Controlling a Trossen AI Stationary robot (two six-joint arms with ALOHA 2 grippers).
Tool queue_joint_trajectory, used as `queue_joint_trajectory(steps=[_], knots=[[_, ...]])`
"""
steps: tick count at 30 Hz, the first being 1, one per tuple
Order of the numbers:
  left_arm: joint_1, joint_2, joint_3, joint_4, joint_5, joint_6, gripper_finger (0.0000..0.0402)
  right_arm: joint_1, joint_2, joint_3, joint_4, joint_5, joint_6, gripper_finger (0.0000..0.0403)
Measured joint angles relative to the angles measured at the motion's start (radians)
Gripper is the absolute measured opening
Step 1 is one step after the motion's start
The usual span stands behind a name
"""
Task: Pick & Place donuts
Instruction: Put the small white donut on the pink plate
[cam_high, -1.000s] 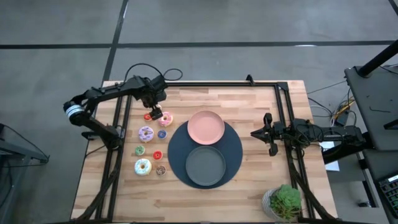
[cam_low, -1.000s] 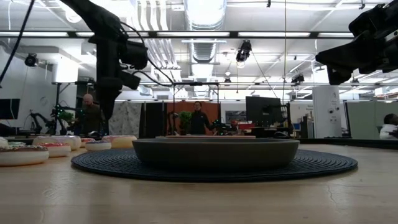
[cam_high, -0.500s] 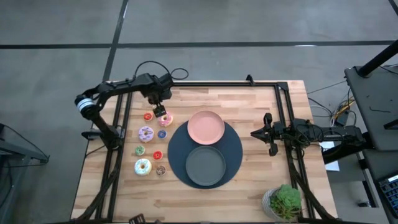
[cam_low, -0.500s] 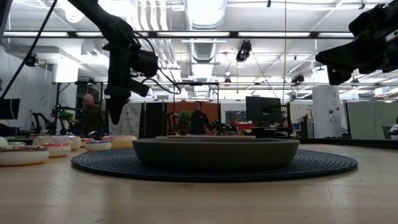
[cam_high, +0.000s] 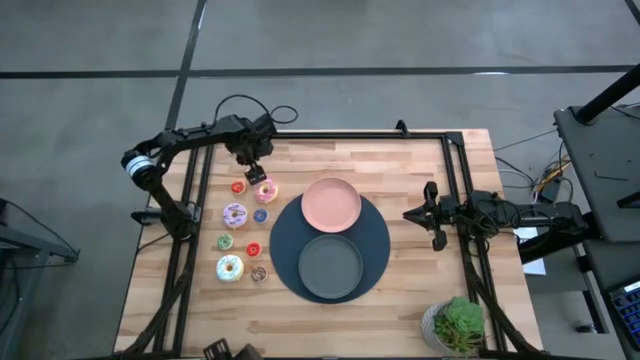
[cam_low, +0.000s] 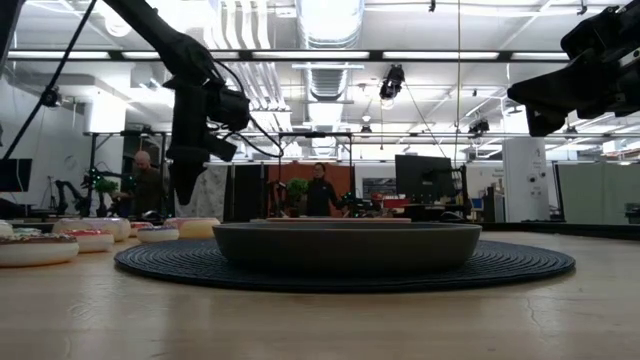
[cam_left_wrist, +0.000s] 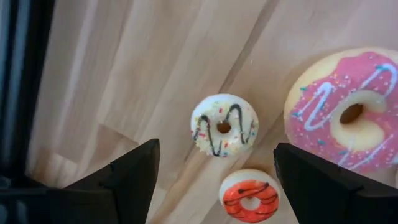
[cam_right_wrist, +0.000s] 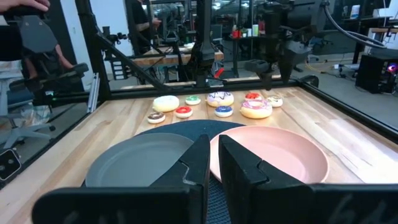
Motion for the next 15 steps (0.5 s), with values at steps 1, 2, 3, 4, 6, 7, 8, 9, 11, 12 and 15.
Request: queue_joint_trajectory(steps=[1,2,3,4,6,7,8,9,11,12,15], knots=[[0.002,0.002,0.0,0.003,0.005,-0.002,0.0284,0.0,0.0,0.0,0.0,0.0,0.0,0.0029],[0.003,0.006,0.0,0.011,0.008,-0.003,0.0284,0.0,0.0,0.0,0.0,0.0,0.0,0.0029],[0.003,0.011,0.0,0.017,0.009,-0.003,0.0284,0.0,0.0,0.0,0.0,0.0,0.0,0.0029],[0.005,0.017,0.0,0.015,0.01,-0.003,0.0284,0.0,0.0,0.0,0.0,0.0,0.0,0.0029],[0.007,0.026,-0.002,0.018,0.01,-0.003,0.0284,0.0,0.0,0.0,0.0,0.0,0.0,0.0029],[0.007,0.03,-0.003,0.023,0.01,-0.003,0.0284,0.0,0.0,0.0,0.0,0.0,0.0,0.0029],[0.007,0.035,-0.006,0.03,0.01,-0.003,0.0284,0.0,0.0,0.0,0.0,0.0,0.0,0.0029],[0.007,0.04,-0.01,0.037,0.01,-0.004,0.0284,0.0,0.0,0.0,0.0,0.0,0.0,0.0029],[0.008,0.049,-0.02,0.044,0.011,-0.006,0.0284,0.0,0.0,0.0,0.0,0.0,0.0,0.0029],[0.008,0.051,-0.023,0.044,0.013,-0.006,0.0284,0.0,0.0,0.0,0.0,0.0,0.0,0.0029],[0.008,0.062,-0.038,0.047,0.018,-0.006,0.0284,0.0,0.0,0.0,0.0,0.0,0.0,0.0029]])
